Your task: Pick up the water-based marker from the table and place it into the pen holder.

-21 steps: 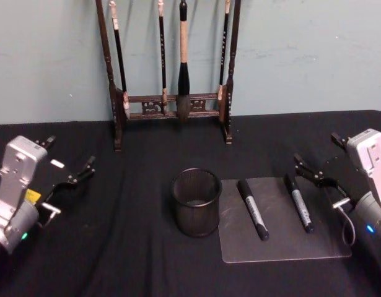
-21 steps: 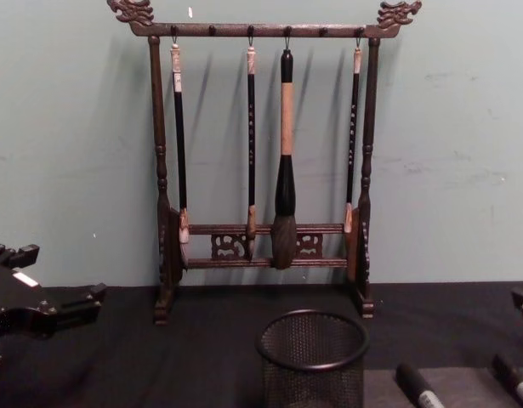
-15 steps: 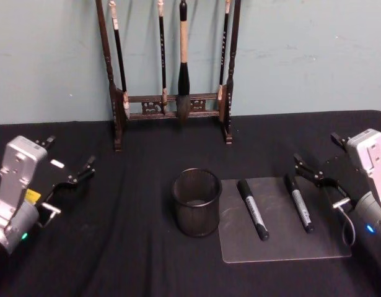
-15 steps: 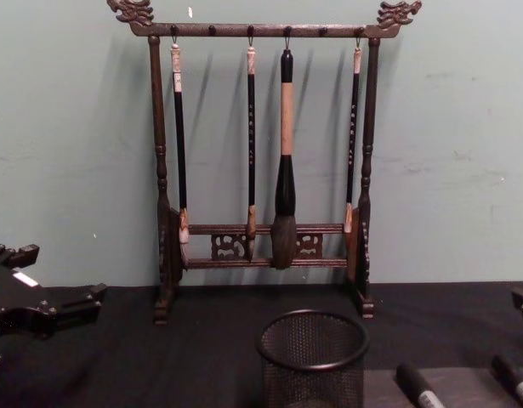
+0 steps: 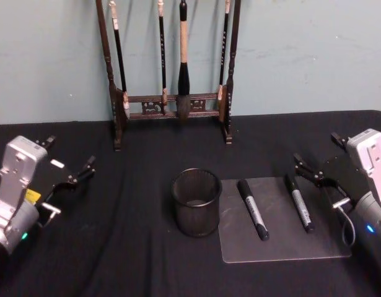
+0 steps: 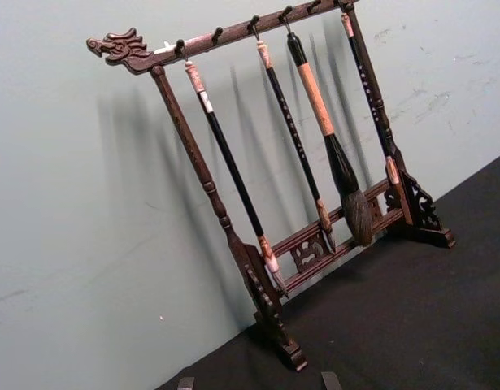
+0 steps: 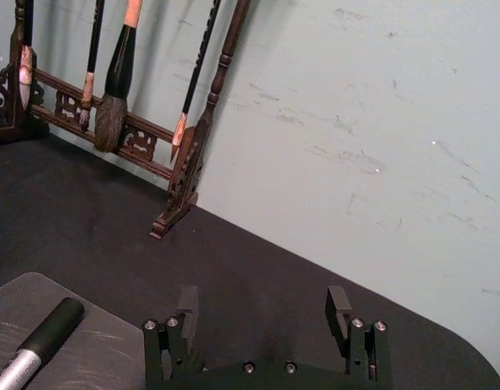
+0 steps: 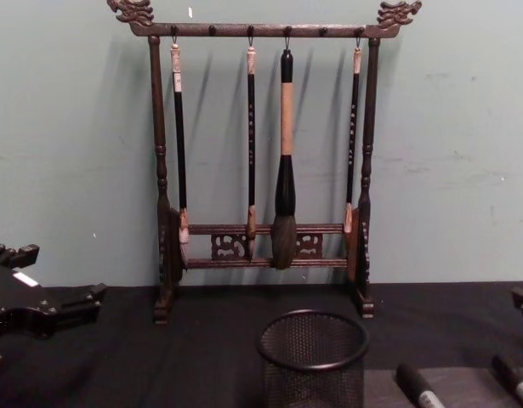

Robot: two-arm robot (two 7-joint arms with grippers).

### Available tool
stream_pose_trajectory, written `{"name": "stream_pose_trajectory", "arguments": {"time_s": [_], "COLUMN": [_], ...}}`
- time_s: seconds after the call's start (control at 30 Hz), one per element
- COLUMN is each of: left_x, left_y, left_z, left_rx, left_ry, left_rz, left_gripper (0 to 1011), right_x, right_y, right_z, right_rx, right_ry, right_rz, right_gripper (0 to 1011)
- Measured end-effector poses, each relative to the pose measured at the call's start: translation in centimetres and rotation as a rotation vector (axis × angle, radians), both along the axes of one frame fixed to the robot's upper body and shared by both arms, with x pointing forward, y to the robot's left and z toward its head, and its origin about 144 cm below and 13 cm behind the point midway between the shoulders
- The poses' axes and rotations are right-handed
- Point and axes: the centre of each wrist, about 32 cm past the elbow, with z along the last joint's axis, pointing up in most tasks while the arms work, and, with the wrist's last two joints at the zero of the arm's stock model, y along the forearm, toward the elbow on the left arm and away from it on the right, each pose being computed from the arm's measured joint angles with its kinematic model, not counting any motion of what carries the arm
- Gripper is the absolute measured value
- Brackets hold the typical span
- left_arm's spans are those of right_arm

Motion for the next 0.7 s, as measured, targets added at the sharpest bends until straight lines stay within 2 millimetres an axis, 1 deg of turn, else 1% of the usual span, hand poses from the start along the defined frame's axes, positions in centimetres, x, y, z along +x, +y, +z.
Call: {"name": "stream_pose_trajectory", "arguments": {"time_s": [0.63, 0.7], "left_x": [0.00, 0.00], "left_y": [0.00, 0.00], "left_z": [0.00, 0.00], "left_rx": [0.000, 0.000], "left_ry": [0.000, 0.000], "left_rz": [0.000, 0.000], "left_gripper": [1009, 1009], "right_x": [0.00, -0.22], "right_y": [0.00, 0.06], "right_z": [0.00, 0.29], "right_rx": [0.000, 0.015], "right_ry": [0.000, 0.011], "right_rz": [0.000, -0.006], "right_gripper": [1003, 1002]}}
